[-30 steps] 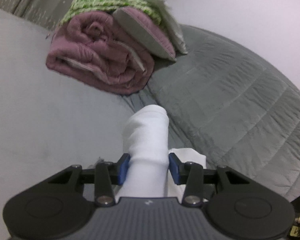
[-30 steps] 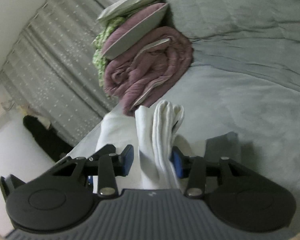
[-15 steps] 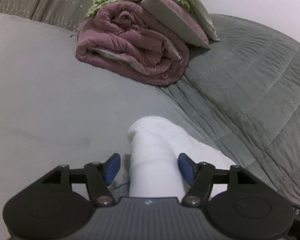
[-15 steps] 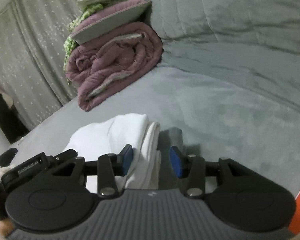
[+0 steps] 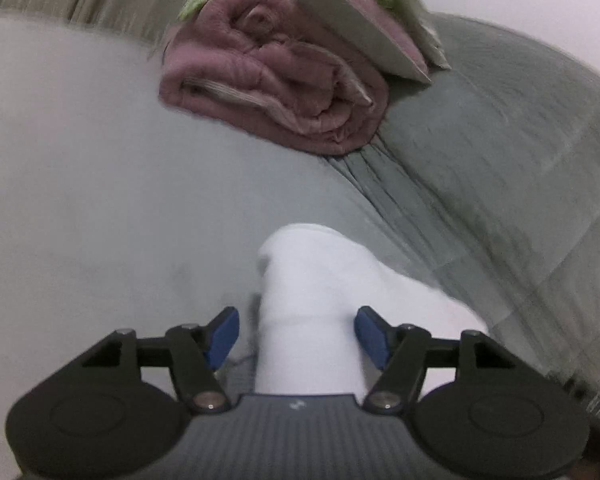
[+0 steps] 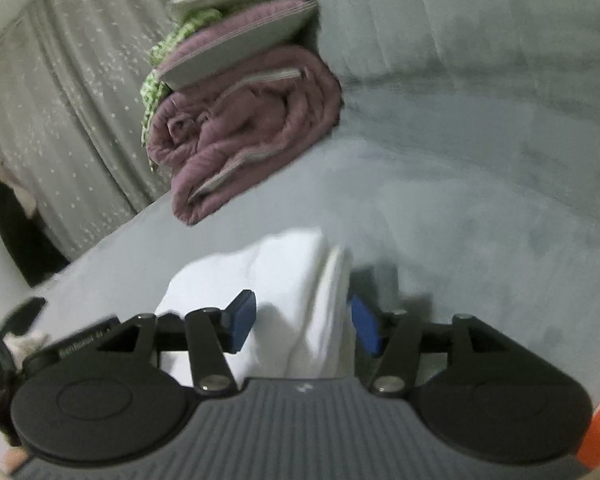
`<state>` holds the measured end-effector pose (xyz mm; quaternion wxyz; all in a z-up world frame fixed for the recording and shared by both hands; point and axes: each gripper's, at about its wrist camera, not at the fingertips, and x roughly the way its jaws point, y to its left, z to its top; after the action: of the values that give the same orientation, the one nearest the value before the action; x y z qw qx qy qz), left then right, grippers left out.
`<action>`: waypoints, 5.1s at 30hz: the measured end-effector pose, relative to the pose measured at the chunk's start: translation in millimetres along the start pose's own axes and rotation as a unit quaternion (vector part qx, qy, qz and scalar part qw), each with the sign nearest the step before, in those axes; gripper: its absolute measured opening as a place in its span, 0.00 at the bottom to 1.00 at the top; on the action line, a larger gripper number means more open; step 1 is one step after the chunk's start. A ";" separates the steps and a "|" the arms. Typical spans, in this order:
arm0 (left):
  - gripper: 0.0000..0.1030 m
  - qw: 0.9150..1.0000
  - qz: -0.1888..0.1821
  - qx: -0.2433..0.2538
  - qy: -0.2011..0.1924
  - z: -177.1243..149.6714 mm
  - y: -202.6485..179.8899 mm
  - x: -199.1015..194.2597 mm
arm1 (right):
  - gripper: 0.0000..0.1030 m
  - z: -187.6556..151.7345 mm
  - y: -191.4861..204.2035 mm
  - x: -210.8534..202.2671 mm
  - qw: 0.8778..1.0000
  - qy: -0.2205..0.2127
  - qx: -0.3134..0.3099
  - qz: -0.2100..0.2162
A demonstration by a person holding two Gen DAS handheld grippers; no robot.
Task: Fold clothes
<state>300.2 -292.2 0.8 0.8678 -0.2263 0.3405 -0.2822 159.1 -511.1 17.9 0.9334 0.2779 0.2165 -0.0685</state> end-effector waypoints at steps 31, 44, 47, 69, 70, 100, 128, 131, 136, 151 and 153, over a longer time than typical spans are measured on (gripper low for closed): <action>0.53 0.994 -0.011 0.043 -0.100 -6.8 -24.8 -16.5 | 0.53 5.8 -23.2 -30.8 0.996 -0.070 0.038 0.039; 0.52 0.980 -0.050 0.159 -0.110 -52.9 -46.8 -40.1 | 0.67 -43.2 -61.2 -59.2 0.985 -0.023 0.112 0.128; 0.52 0.978 -0.030 0.172 -0.114 -60.2 -44.6 -25.8 | 0.67 -42.4 -53.9 -43.8 0.985 -0.002 0.107 0.131; 0.40 0.973 0.000 0.165 -0.162 -45.9 -52.8 -8.4 | 0.36 6.6 7.7 -50.9 0.994 -0.067 0.018 0.079; 0.37 0.973 -0.001 0.163 -0.161 -41.8 -51.3 -5.1 | 0.31 6.3 14.5 -39.4 0.995 -0.075 -0.017 0.059; 0.73 0.987 0.058 0.146 -0.027 -29.4 -53.2 -58.4 | 0.52 1.5 4.4 -58.8 0.989 -0.067 -0.107 -0.079; 1.00 0.957 0.131 0.212 0.148 -101.9 -66.3 -177.7 | 1.00 -59.0 65.1 -168.4 0.983 -0.009 -0.057 -0.173; 1.00 0.949 0.137 0.240 0.155 -121.2 -56.4 -184.0 | 1.00 -66.5 66.4 -165.5 0.982 0.003 -0.052 -0.184; 1.00 0.947 0.129 0.250 0.157 -140.0 -28.3 -202.1 | 1.00 -88.3 72.9 -157.1 0.971 0.002 -0.078 -0.228; 1.00 0.945 0.139 0.269 0.122 -132.2 -10.5 -209.7 | 1.00 -115.0 101.1 -123.3 0.956 0.002 -0.104 -0.273; 1.00 0.947 0.145 0.260 0.123 -130.9 -5.5 -206.3 | 1.00 -116.3 103.6 -119.9 0.955 0.007 -0.113 -0.273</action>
<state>78.7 -189.6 12.5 0.8794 0.0953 0.3888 -0.2578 34.7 -359.7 34.2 0.9030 0.1019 0.2967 -0.2935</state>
